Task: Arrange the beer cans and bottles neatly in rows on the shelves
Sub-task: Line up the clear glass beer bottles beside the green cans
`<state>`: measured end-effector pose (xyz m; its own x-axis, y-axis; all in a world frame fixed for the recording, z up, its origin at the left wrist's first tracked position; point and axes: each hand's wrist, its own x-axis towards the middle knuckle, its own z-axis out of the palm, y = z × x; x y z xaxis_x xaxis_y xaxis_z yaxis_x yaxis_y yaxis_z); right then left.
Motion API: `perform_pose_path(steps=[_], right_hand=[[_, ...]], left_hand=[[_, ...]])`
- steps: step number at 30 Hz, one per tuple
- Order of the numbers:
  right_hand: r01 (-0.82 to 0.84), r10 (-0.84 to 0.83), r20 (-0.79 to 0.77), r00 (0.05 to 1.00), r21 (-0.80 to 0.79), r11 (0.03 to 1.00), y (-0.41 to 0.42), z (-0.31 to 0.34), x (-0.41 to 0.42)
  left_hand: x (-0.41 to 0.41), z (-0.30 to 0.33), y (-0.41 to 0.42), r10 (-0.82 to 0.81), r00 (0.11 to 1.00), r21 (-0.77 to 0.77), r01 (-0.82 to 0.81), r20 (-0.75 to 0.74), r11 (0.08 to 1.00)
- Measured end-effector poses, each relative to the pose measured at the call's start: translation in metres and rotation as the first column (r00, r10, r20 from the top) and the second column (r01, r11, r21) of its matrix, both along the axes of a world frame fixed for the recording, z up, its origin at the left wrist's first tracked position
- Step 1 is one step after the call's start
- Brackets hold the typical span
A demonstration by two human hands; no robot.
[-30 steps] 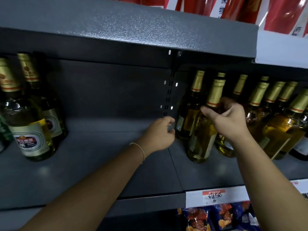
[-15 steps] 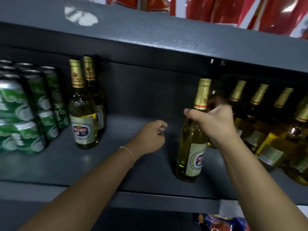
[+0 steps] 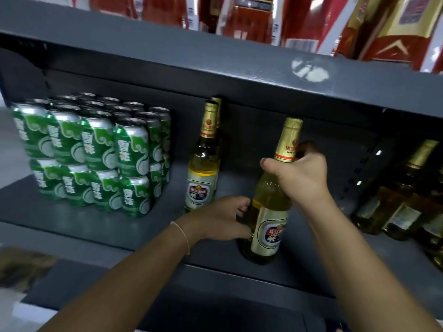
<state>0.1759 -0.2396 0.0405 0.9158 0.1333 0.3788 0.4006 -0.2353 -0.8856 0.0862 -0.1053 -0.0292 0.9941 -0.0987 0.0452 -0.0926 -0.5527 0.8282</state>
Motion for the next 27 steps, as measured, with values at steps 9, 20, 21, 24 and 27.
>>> perform_pose_path(steps=[9,20,21,24,27], right_hand=[[0.036,-0.036,-0.004,0.999,0.071,0.997,0.071,0.000,-0.046],[0.087,-0.095,0.048,0.994,0.139,0.986,0.128,-0.014,-0.076],[0.088,-0.096,0.056,0.994,0.128,0.988,0.130,-0.015,-0.078],[0.095,-0.101,0.076,0.992,0.079,0.992,0.136,-0.015,-0.080],[0.113,-0.114,0.093,0.989,0.017,0.993,0.138,-0.011,-0.081]], left_hand=[[-0.040,-0.018,0.057,0.120,0.990,-0.133,-0.109,0.076,0.985],[-0.068,-0.044,0.096,0.337,0.928,-0.054,-0.333,0.160,0.942],[-0.068,-0.045,0.098,0.344,0.925,-0.058,-0.339,0.163,0.939],[-0.066,-0.050,0.104,0.357,0.922,-0.077,-0.349,0.149,0.934],[-0.061,-0.054,0.108,0.355,0.925,-0.086,-0.346,0.136,0.934]])
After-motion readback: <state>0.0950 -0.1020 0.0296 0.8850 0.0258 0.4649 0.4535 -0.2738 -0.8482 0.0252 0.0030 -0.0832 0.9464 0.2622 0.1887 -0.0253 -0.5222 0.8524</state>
